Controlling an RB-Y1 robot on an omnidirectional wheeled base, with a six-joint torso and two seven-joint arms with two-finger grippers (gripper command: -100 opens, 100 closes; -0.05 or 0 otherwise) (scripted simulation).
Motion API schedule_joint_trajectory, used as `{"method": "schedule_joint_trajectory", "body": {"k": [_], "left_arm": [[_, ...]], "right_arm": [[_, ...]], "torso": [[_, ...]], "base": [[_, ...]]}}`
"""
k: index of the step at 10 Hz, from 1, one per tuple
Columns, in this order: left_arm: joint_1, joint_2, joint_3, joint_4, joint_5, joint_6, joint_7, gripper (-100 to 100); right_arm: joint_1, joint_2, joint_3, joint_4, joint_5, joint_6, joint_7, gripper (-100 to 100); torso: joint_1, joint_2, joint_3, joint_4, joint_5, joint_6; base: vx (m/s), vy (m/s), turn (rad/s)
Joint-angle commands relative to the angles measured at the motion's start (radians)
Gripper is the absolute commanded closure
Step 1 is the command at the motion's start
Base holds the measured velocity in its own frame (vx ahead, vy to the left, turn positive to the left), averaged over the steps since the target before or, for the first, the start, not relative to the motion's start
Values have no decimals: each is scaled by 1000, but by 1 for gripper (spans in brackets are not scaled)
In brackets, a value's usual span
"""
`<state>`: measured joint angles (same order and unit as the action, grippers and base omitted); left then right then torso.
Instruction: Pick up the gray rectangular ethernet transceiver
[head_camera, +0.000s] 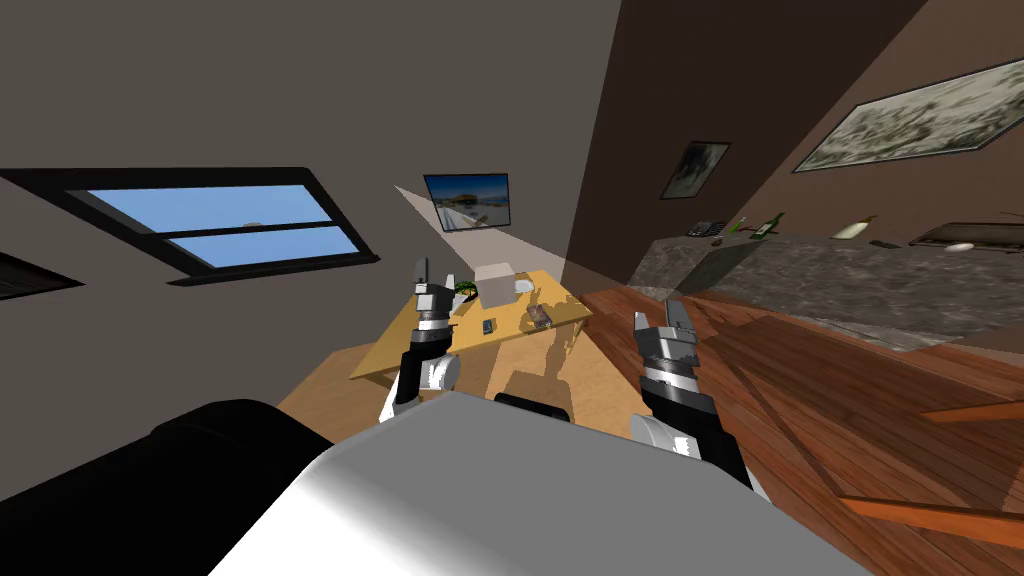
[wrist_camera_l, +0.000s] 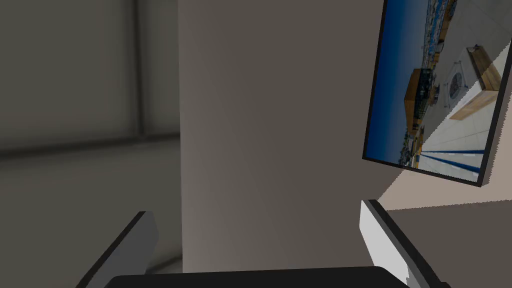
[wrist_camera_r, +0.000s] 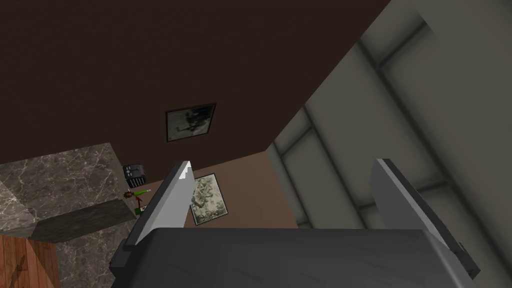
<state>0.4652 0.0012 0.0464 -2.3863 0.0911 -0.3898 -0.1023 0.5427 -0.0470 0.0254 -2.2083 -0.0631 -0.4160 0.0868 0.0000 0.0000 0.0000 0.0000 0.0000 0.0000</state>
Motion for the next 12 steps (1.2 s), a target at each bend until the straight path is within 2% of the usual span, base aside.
{"method": "schedule_joint_trajectory", "body": {"k": [1,4,5,7,10,12], "left_arm": [[-6,46,4,9,7,32,-13,-100],[-20,98,15,29,23,105,-47,-100],[-20,98,15,29,23,111,-47,-100],[-33,126,26,47,39,171,-78,-100],[-41,139,32,58,48,229,-96,-100],[-57,161,45,84,68,299,-137,-100]], "right_arm": [[0,0,0,0,0,0,0,0],[0,0,0,0,0,0,0,0],[0,0,0,0,0,0,0,0],[0,0,0,0,0,0,0,0],[0,0,0,0,0,0,0,0],[0,0,0,0,0,0,0,0]], "torso": [[0,0,0,0,0,0],[4,-1,0,0,1,0],[5,-1,0,0,1,0],[3,0,0,0,1,0],[4,0,0,0,1,0],[3,0,0,0,1,0]], "base": [[-1,21,-91],[6,58,-103],[1,48,-39],[-4,52,-111],[-1,50,-72],[-1,62,-169]]}}
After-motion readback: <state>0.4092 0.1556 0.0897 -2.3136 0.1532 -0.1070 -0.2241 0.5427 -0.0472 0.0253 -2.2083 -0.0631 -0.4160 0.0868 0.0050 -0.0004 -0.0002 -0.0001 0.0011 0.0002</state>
